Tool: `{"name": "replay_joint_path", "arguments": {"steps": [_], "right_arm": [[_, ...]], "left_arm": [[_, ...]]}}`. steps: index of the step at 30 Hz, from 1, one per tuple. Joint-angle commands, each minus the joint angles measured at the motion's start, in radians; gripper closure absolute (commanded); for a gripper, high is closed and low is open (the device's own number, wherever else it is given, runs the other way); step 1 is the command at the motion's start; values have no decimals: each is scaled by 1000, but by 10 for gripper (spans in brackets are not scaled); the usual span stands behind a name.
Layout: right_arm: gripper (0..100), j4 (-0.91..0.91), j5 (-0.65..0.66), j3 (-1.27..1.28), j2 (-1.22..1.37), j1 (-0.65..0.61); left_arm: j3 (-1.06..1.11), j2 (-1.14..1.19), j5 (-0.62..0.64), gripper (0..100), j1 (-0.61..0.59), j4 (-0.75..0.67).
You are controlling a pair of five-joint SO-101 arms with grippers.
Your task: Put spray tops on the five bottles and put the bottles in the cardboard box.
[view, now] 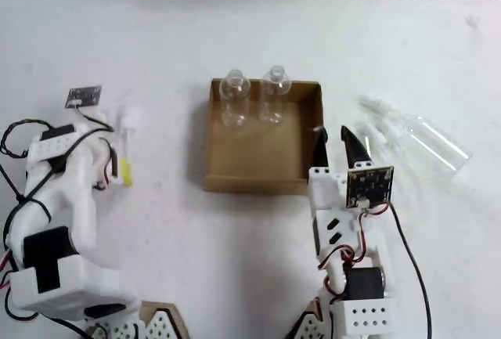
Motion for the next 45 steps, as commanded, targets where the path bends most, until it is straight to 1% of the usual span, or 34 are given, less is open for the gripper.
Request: {"name": "replay_joint_path", "arguments": {"steps": [1,7,12,14,28,33,38,39,43,45], "right_arm": [[907,2,11,8,7,1],[907,1,11,8,7,1],[907,1,11,8,7,-1],[907,1,11,8,7,-1],[907,1,11,8,7,1],[907,1,11,8,7,1],[907,1,11,8,7,1],[907,-1,11,8,7,1],[907,-1,11,8,7,2],[907,-2,11,8,7,2]], "left_arm": [[-55,-4,20,793,16,-23],[-49,-4,23,805,16,-23],[-46,-2,25,944,15,-23],[-46,-2,25,979,15,-23],[-46,-2,25,969,13,-18],[-63,-39,23,969,12,78],[-61,-217,12,969,13,232],[-61,-259,2,969,13,258],[-61,-414,-115,969,18,347],[-64,-483,-124,969,18,382]]}}
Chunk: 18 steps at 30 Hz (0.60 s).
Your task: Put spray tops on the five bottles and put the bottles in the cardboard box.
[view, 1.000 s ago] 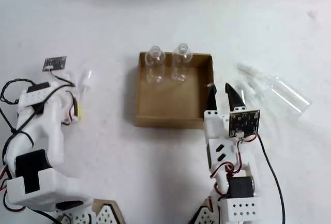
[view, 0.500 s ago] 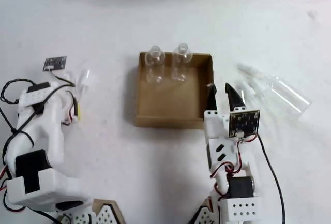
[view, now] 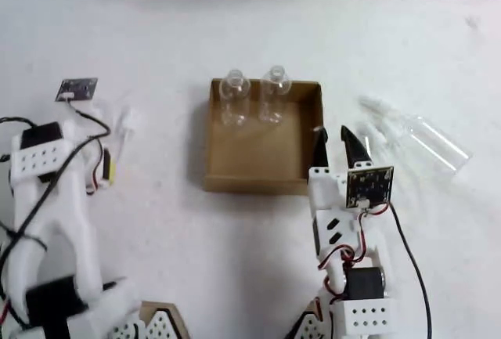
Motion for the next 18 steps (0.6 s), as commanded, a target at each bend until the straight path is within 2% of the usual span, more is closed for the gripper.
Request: {"name": "replay_joint_path", "arguments": {"steps": [1,6,10,15,18], "right_arm": [[907,-2,11,8,7,2],[907,-2,12,8,7,2],[907,-4,12,8,7,2],[907,-4,12,8,7,4],[909,-5,12,8,2,5]], "left_arm": [[-52,-202,-49,969,13,92],[-55,-380,-49,968,21,98],[-66,-481,-49,965,73,135],[-216,-449,-51,965,182,307],[-307,-386,-155,969,282,396]]}}
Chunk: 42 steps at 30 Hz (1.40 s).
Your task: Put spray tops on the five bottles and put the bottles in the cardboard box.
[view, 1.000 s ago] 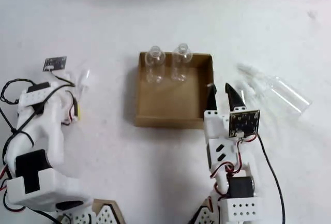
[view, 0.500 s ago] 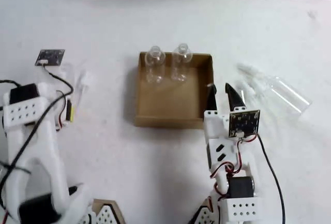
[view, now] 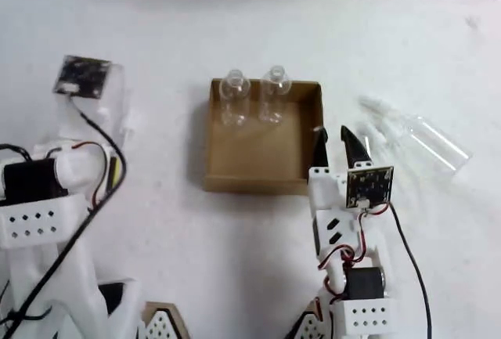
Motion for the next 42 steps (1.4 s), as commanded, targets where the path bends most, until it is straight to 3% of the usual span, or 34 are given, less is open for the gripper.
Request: {"name": "replay_joint_path", "arguments": {"steps": [1,10,15,18,25,33,36,38,42], "right_arm": [[909,-5,12,8,1,5],[910,-38,0,8,-27,67],[911,-8,0,0,-71,59],[911,8,-2,-37,-68,65],[912,211,-192,-163,-68,59],[924,252,-199,-212,-68,68],[985,302,-192,-230,-68,41],[974,312,-187,-219,-68,2],[977,249,-87,-147,-68,-62]], "left_arm": [[-166,71,-161,969,153,135],[-164,114,-417,969,377,167],[-23,114,-434,969,596,40],[38,116,-431,969,664,-72],[101,189,-430,969,713,-196],[100,343,-385,969,757,-272],[89,369,-361,969,759,-301],[64,367,-359,969,756,-296],[-2,367,-331,969,762,-244]]}}
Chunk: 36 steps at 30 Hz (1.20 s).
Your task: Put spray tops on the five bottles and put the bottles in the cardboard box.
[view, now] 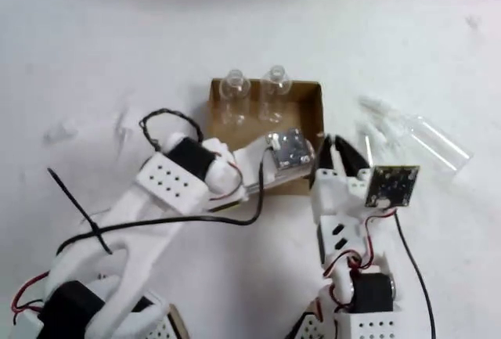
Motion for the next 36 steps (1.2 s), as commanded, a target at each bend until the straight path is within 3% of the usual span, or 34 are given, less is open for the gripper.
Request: {"name": "replay_joint_path", "arguments": {"steps": [1,10,26,36], "right_arm": [[981,-84,100,41,-7,-50],[982,-171,164,104,-7,-64],[982,-171,166,107,-5,-64],[982,-173,166,117,-5,-56]], "left_arm": [[-112,-4,35,969,27,43],[-288,-4,87,978,125,209],[-493,-5,235,978,128,227],[-500,-5,233,978,124,264]]}}
